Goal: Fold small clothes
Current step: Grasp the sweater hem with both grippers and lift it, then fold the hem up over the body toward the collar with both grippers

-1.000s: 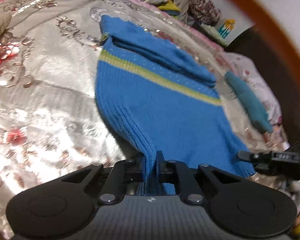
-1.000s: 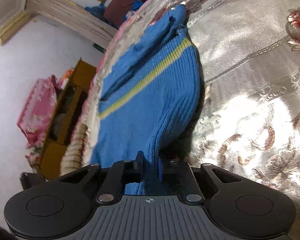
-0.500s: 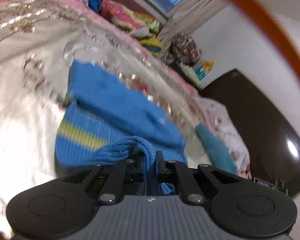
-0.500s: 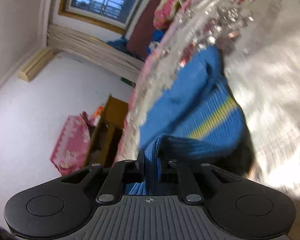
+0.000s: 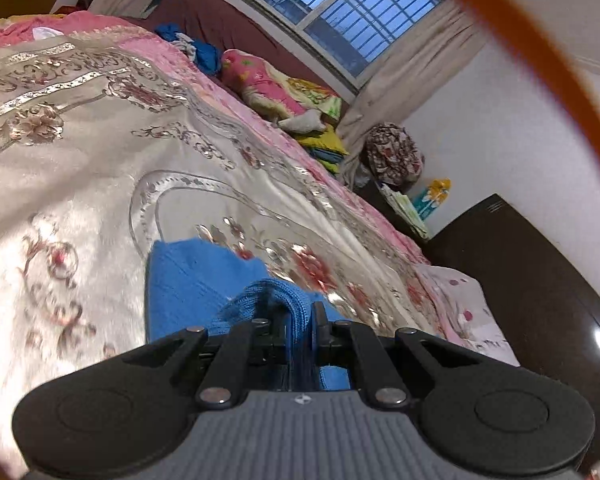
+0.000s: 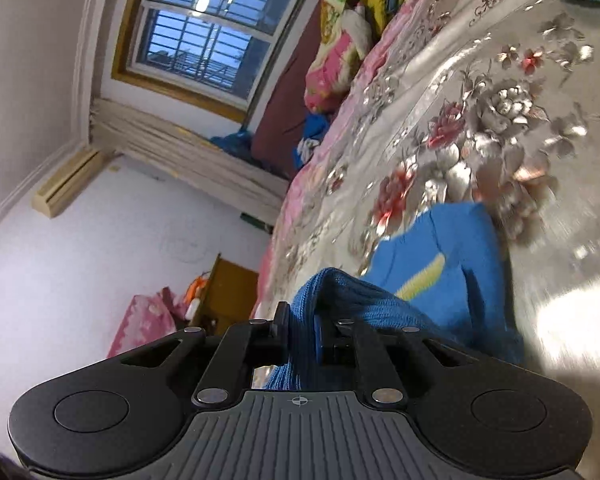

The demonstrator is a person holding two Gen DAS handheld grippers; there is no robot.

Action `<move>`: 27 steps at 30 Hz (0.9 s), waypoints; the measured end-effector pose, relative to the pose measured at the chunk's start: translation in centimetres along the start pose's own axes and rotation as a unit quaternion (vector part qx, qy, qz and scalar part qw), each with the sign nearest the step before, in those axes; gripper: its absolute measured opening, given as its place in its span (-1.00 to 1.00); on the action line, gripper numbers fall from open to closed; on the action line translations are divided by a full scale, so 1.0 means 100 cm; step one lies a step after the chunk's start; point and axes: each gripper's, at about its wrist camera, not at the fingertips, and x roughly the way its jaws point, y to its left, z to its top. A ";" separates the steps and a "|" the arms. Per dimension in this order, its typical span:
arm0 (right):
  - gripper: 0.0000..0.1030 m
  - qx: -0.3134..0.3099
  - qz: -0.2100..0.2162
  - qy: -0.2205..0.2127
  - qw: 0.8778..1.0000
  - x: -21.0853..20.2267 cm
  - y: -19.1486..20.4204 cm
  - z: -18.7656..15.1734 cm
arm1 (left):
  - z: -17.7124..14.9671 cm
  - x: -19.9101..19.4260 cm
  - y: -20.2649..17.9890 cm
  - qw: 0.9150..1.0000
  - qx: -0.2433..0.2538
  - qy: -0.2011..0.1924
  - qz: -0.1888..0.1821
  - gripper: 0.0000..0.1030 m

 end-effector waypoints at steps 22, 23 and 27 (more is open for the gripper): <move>-0.77 0.027 -0.087 -0.001 0.996 0.083 -0.042 0.036 | 0.021 0.068 0.031 0.998 -0.007 0.023 0.055 -0.72; -0.77 0.027 -0.091 -0.001 0.996 0.085 -0.043 0.038 | 0.022 0.070 0.034 0.998 -0.013 0.024 0.057 -0.72; -0.71 0.042 -0.112 -0.001 0.993 0.095 -0.053 0.043 | 0.027 0.076 0.045 0.997 -0.041 0.035 0.057 -0.72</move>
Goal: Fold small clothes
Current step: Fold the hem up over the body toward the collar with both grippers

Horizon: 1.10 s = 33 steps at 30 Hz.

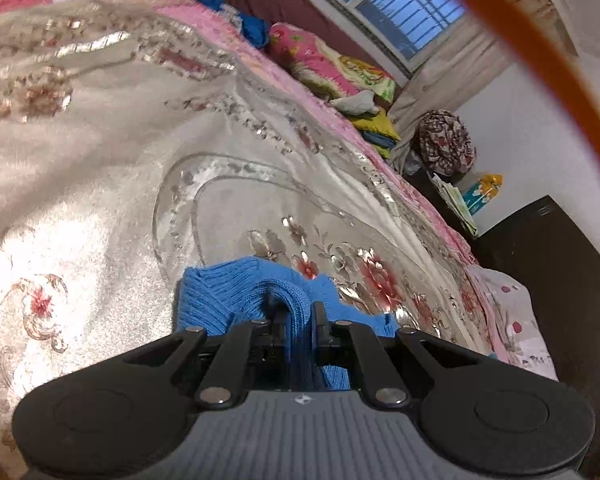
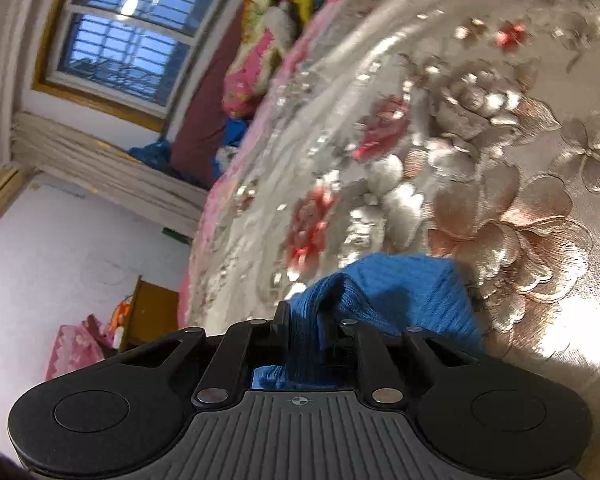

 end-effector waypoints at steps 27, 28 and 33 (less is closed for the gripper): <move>-0.22 -0.100 -0.021 -0.006 0.995 -0.031 0.029 -0.009 | -0.005 -0.038 0.012 0.998 -0.047 -0.028 0.012 -0.58; -0.22 -0.119 -0.029 -0.009 0.992 -0.036 0.031 -0.012 | -0.011 -0.043 0.011 0.999 -0.038 -0.026 0.014 -0.58; -0.23 -0.237 -0.107 -0.007 0.966 -0.051 0.039 -0.038 | -0.042 -0.063 0.011 0.999 -0.003 -0.014 0.035 -0.55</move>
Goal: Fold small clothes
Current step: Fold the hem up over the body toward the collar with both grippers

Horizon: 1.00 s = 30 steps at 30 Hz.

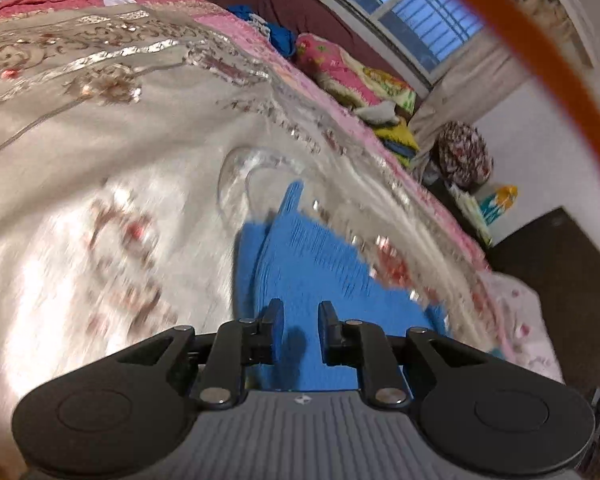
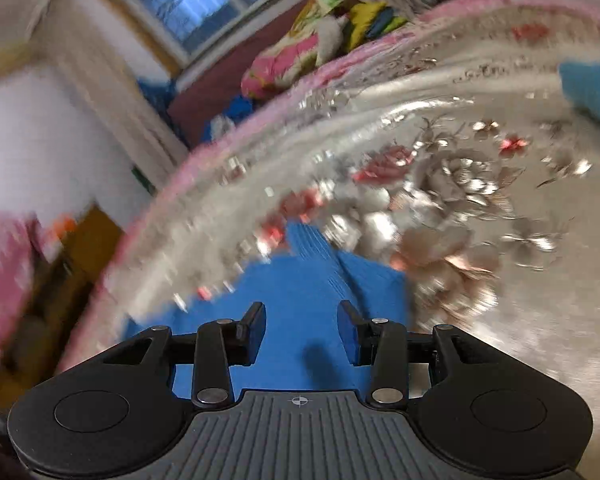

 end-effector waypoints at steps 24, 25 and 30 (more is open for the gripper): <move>-0.35 -0.067 -0.075 0.000 0.995 -0.044 0.020 -0.036 | -0.043 -0.045 -0.008 0.999 0.019 -0.015 0.029 -0.55; -0.35 -0.073 -0.072 0.004 0.995 -0.043 0.023 -0.038 | -0.043 -0.042 -0.007 0.999 0.018 -0.012 0.029 -0.55; -0.33 -0.050 -0.101 0.041 0.993 -0.028 0.009 -0.048 | -0.051 -0.035 0.002 0.998 0.011 0.005 0.056 -0.55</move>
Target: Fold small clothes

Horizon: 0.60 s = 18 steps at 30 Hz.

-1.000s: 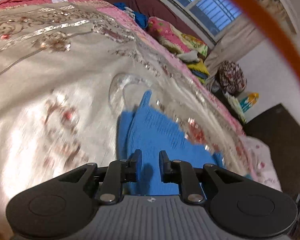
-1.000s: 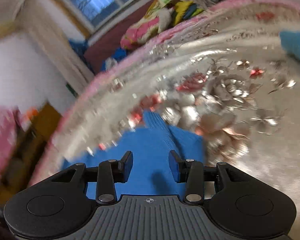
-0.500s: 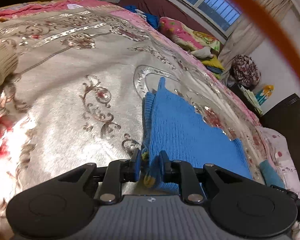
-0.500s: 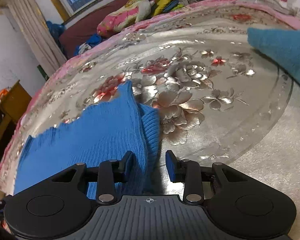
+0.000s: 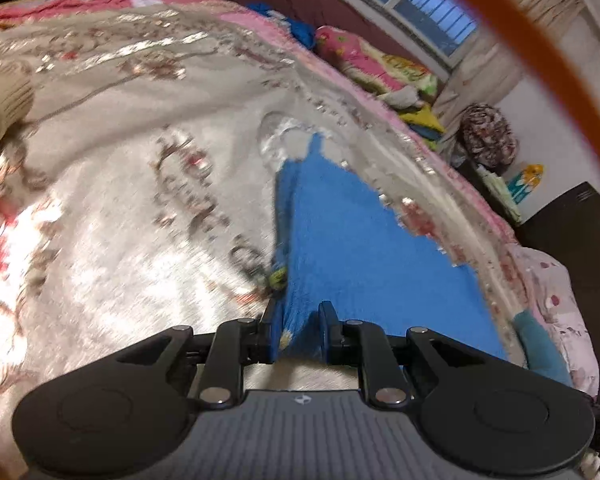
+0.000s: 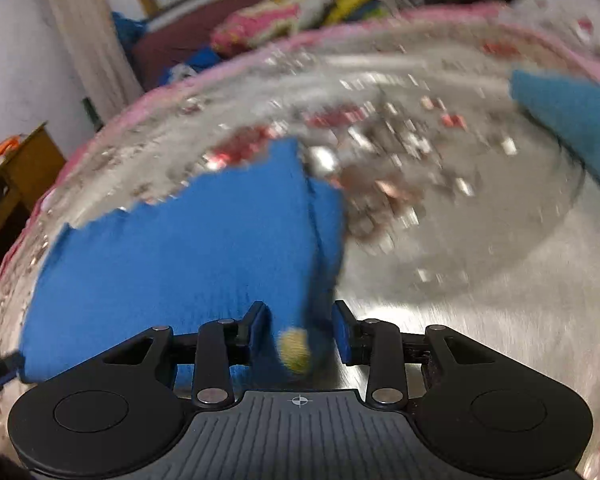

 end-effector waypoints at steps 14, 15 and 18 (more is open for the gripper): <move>-0.25 -0.075 0.024 -0.028 0.996 -0.024 0.059 0.002 | 0.002 -0.010 -0.002 0.999 -0.017 -0.024 -0.036 -0.52; -0.25 -0.082 0.024 -0.025 0.996 -0.022 0.064 0.000 | 0.002 -0.007 -0.001 0.999 -0.018 -0.022 -0.036 -0.52; -0.25 -0.088 0.029 -0.016 0.996 -0.016 0.073 -0.004 | 0.003 0.000 0.001 0.999 -0.015 -0.016 -0.038 -0.52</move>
